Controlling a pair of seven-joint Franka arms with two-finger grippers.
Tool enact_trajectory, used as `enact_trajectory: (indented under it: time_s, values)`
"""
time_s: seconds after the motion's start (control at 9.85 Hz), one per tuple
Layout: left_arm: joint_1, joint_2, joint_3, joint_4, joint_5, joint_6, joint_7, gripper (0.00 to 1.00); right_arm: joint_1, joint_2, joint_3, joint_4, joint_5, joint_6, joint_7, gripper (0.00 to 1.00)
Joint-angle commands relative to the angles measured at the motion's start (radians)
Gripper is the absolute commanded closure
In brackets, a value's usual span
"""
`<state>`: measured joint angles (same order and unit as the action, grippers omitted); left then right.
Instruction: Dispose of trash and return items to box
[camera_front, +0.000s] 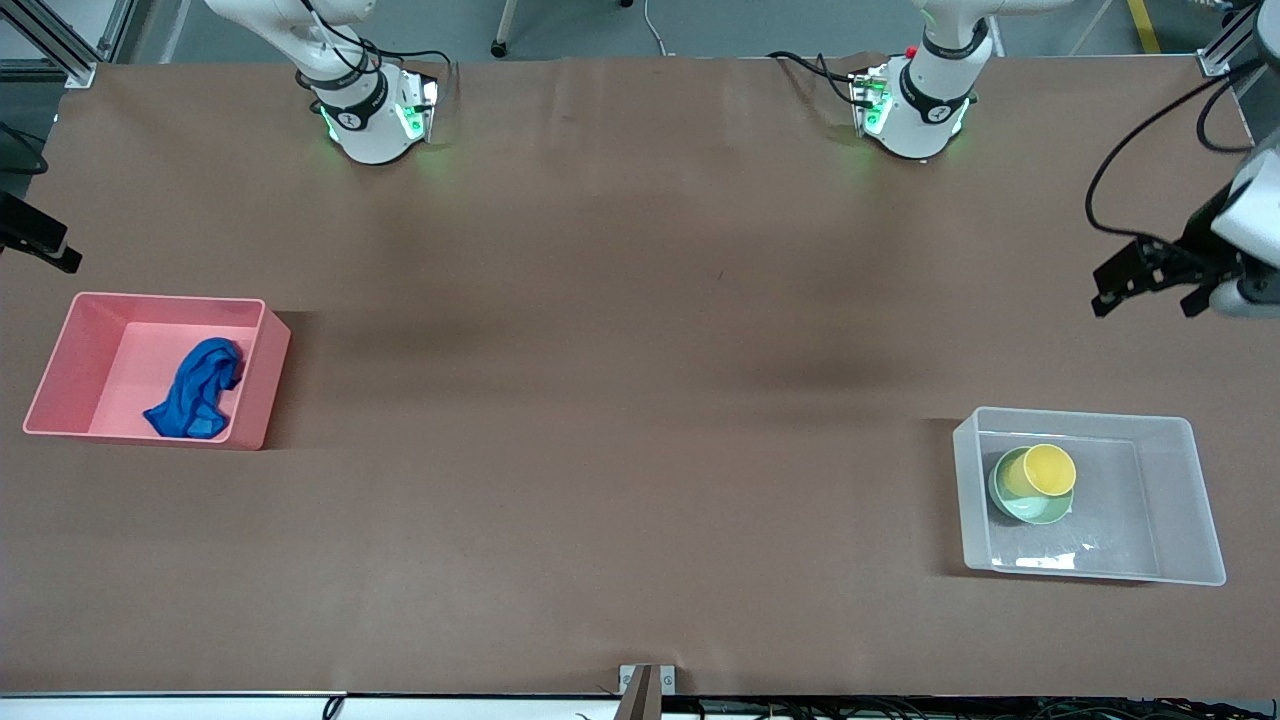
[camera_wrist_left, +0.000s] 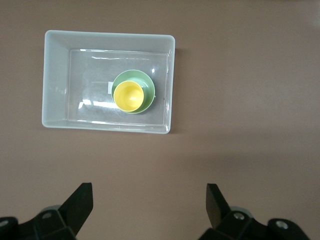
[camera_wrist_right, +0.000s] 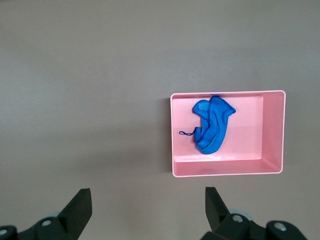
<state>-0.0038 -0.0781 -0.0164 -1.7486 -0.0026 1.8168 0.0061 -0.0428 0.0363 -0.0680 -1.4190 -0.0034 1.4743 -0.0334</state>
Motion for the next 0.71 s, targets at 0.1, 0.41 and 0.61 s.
enact_trajectory:
  time_s: [0.1, 0.41, 0.61]
  values:
    - [-0.031, 0.117, 0.007, 0.223, 0.01, -0.173, -0.006, 0.0, -0.011, -0.015, 0.007, -0.014, -0.004, -0.005, -0.011, 0.0]
    - [-0.051, 0.144, 0.035, 0.287, 0.003, -0.267, 0.003, 0.0, -0.011, -0.015, 0.007, -0.015, -0.004, -0.005, -0.013, 0.0]
    - [-0.051, 0.118, 0.038, 0.241, 0.003, -0.278, -0.003, 0.0, -0.011, -0.015, 0.007, -0.015, -0.004, -0.005, -0.013, 0.0]
